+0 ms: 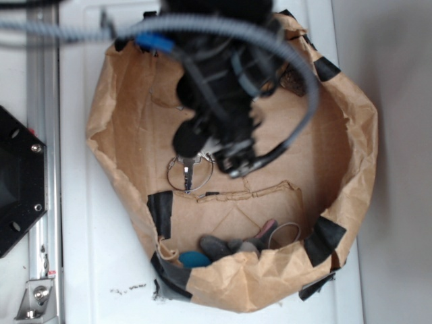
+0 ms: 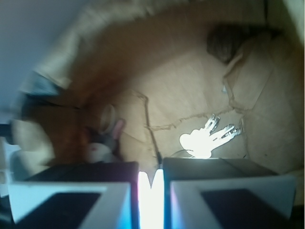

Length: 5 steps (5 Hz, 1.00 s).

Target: Grab the silver keys.

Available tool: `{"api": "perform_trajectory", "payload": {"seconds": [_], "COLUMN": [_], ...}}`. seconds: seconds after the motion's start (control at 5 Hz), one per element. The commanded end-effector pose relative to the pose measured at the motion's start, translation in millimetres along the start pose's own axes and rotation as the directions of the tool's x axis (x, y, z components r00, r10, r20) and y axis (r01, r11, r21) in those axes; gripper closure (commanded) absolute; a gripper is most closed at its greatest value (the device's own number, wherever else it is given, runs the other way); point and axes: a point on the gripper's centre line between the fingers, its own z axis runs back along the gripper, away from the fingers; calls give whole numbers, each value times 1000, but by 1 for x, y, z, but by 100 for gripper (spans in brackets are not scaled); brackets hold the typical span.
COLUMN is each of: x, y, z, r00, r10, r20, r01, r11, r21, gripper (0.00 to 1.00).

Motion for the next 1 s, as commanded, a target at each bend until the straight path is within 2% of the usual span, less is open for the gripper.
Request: {"api": "perform_trajectory", "payload": {"seconds": [0.0,0.2,0.6,0.8], "x": [3,1,-8,-5], "y": [-10,-4,21,30], "z": [18,4,-59,-82], "r00": [998,998,979,985], "r10": [-32,-45,-177,-161], "r20": [62,50,101,68], "r01": [27,40,161,147], "r11": [997,995,977,973], "r21": [79,93,142,176], "gripper": [100,0,0,0]}}
